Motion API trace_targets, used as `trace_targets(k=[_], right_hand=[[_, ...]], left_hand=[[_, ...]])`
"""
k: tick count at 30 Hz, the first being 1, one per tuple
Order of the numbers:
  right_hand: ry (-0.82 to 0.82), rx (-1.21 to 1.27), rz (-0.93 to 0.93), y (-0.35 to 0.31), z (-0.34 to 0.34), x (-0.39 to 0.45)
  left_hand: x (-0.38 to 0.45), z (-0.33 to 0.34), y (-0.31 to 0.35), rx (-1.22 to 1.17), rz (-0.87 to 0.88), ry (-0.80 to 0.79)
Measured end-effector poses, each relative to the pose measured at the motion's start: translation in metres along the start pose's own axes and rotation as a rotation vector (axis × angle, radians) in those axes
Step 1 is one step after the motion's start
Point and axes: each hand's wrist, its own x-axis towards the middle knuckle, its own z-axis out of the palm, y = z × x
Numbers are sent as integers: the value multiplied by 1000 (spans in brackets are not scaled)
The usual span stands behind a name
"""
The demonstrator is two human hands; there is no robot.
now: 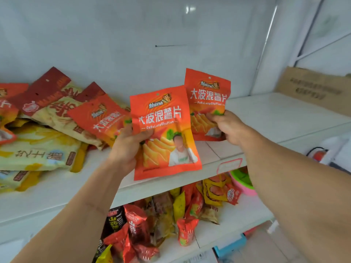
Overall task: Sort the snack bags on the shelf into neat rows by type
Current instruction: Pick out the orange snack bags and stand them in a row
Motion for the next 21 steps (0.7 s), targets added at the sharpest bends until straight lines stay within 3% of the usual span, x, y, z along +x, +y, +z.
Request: trace_targets(k=[3, 11, 21], right_hand=[[25, 19, -17, 5, -60, 10], [33, 66, 3, 26, -211, 65], [18, 67, -38, 56, -329, 163]], left_hand=[[15, 59, -21, 13, -12, -48], [57, 211, -67, 2, -75, 20], [130, 341, -114, -16, -125, 5]])
